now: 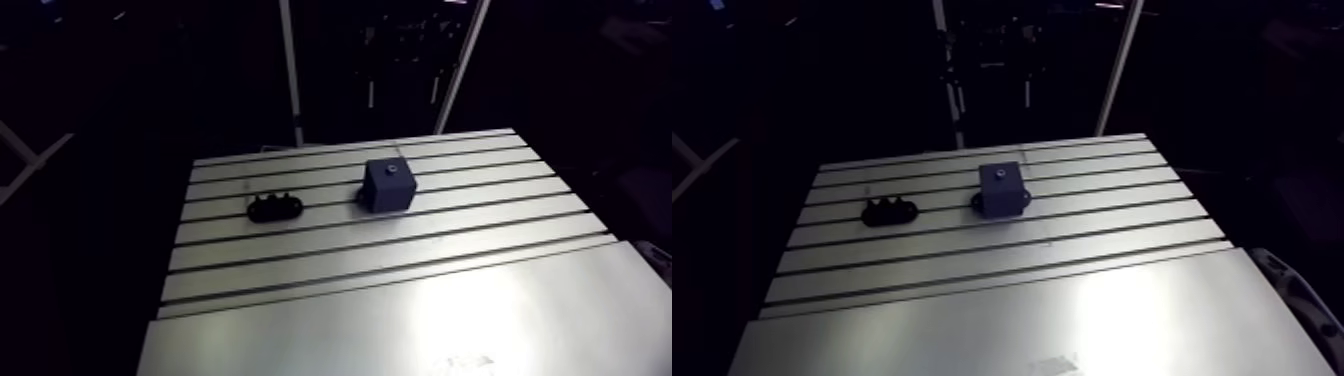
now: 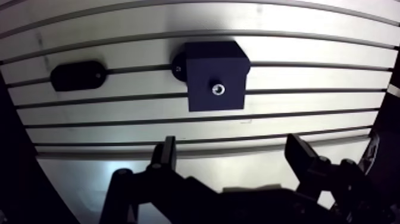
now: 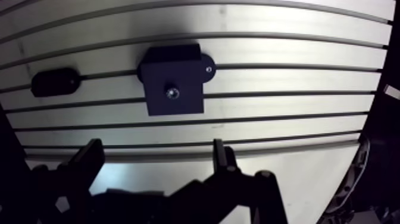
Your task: Pick up the M10 bolt and insert it into the hole until fully seated.
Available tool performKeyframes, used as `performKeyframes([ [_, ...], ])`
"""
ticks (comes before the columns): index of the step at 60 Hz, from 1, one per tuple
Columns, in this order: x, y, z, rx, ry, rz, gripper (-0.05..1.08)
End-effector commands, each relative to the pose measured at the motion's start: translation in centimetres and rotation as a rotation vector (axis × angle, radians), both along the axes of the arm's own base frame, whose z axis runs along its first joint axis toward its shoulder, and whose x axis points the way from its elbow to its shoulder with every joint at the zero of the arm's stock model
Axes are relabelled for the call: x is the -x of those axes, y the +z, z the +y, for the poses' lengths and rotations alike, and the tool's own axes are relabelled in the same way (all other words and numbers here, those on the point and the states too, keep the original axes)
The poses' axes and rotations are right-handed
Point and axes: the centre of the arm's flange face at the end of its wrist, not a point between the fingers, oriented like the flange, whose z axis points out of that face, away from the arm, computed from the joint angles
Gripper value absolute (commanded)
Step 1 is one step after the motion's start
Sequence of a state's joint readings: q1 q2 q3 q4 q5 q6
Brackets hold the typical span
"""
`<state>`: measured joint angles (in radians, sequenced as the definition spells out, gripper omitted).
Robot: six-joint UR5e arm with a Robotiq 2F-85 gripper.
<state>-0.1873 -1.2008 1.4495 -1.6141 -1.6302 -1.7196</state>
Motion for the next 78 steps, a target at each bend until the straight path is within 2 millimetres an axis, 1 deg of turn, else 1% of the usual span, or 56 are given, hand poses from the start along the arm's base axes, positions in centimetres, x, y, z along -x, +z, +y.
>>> performKeyframes([
  [1,-2.1,6.9,-0.6,-0.014,0.005,0.086,0.01],
  [2,-2.4,7.6,-0.7,-0.014,0.006,0.085,0.01],
  [3,-2.4,7.6,-0.7,-0.014,0.006,0.085,0.01],
  [4,-2.6,8.2,-0.8,-0.013,0.007,0.081,0.01],
  [5,-2.6,8.2,-0.8,-0.013,0.007,0.081,0.01],
  [6,-2.8,8.8,-1.0,-0.011,0.009,0.077,0.01],
  [7,-2.8,8.8,-1.0,-0.011,0.009,0.077,0.01],
  [8,-2.9,9.4,-1.3,-0.010,0.013,0.074,0.01],
  [9,-2.9,9.4,-1.3,-0.010,0.013,0.074,0.01],
  [10,-3.0,10.1,-1.6,-0.009,0.018,0.072,0.01],
  [11,-3.0,10.1,-1.6,-0.009,0.018,0.072,0.01],
  [12,-3.0,10.7,-1.8,-0.009,0.022,0.071,0.01],
  [13,-3.0,10.7,-1.8,-0.009,0.022,0.071,0.01],
  [14,-3.1,11.3,-2.1,-0.008,0.027,0.072,0.01],
  [15,-3.1,11.3,-2.1,-0.008,0.027,0.072,0.01],
  [17,-3.1,12.7,-2.5,-0.007,0.033,0.081,0.01],
  [19,-3.1,12.7,-2.5,-0.007,0.033,0.081,0.01],
  [21,-3.2,13.9,-2.7,-0.007,0.036,0.082,0.01],
  [22,-3.2,13.9,-2.7,-0.007,0.036,0.082,0.01],
  [23,-3.4,14.4,-2.8,-0.006,0.038,0.075,0.01],
  [24,-3.4,14.4,-2.8,-0.006,0.038,0.075,0.01],
  [26,-3.7,15.1,-3.3,0.000,0.042,0.056,0.01],
  [38,-4.1,15.9,-3.7,0.004,0.048,0.035,0.01],
  [45,-4.4,16.9,-3.8,0.001,0.050,0.050,0.01],
  [61,-4.5,16.4,-3.8,0.002,0.048,0.049,0.01],
  [78,-4.8,17.2,-3.9,-0.002,0.050,0.064,0.01],
])
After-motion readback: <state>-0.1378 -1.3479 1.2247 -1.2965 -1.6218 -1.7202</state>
